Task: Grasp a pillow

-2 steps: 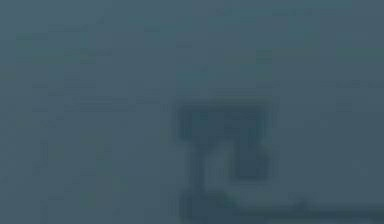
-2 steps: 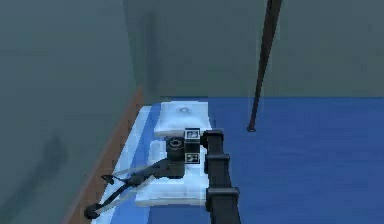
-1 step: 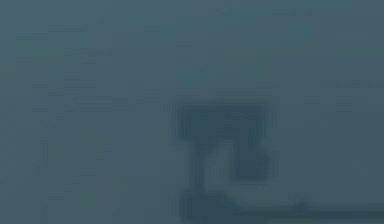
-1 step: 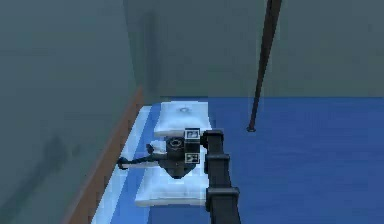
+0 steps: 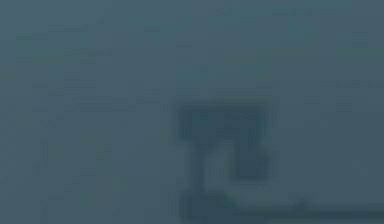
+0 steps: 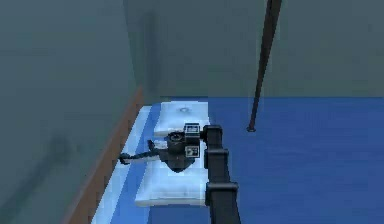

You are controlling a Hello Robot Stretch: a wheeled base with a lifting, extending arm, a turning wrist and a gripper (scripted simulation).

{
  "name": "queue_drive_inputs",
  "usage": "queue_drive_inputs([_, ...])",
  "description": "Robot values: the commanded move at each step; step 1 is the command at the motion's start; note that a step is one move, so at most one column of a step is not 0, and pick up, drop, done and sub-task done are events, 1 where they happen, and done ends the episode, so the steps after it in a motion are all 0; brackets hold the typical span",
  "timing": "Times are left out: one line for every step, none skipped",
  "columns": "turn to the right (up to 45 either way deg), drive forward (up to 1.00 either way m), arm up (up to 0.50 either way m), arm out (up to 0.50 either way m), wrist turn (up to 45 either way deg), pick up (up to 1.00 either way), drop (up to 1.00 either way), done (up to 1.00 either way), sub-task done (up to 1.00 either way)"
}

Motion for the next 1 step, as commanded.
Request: queue_drive_inputs([0.0, 0.0, 0.0, 0.0, 36.0, 0.0, 0.0, 0.0, 0.0])
